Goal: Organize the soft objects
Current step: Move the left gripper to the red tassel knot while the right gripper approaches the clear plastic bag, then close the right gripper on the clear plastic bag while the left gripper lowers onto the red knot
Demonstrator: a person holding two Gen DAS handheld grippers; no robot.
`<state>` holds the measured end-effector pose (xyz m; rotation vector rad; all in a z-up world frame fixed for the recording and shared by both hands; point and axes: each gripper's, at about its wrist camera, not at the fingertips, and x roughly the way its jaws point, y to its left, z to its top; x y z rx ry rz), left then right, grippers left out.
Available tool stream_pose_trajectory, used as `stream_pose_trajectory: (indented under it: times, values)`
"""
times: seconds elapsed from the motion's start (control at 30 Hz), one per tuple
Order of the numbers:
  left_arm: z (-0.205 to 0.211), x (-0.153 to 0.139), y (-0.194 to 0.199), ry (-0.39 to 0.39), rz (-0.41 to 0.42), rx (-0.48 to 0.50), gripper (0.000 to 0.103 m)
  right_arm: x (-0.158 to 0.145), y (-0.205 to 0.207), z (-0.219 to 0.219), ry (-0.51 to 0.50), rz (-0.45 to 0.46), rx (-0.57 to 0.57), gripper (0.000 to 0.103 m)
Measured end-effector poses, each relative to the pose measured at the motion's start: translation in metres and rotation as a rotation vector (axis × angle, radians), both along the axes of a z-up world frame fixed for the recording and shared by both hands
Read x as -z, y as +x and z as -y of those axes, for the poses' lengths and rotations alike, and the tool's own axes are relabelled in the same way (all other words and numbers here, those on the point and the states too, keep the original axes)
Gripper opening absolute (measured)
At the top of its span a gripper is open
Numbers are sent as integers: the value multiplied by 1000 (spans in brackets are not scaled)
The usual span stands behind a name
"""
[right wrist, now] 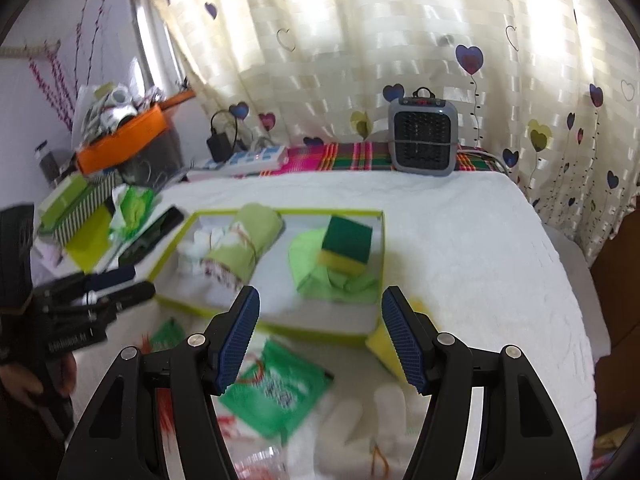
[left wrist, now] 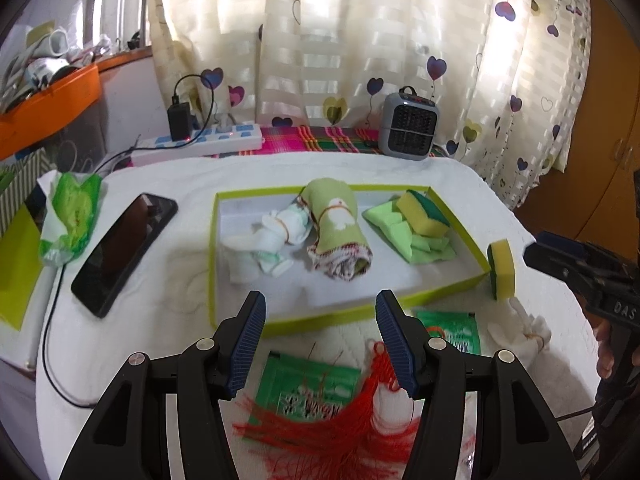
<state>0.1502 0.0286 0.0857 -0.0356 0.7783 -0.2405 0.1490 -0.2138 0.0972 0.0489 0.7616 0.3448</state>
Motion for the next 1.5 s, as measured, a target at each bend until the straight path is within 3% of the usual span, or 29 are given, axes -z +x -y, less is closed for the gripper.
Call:
stream_pose_trajectory:
  times: [0.73,1.27,1.5]
  values:
    - [-2,20,-51,-34,-28,21,57,45,-90,-21,-39,-85,-187,64]
    - [-2,27,-59,-41,-46,28,57,81,-98,-47,-63,-145,-211,65]
    - [0,31,-54,-28,-59,35,57,87,-100,-54,-100,-137,-206,71]
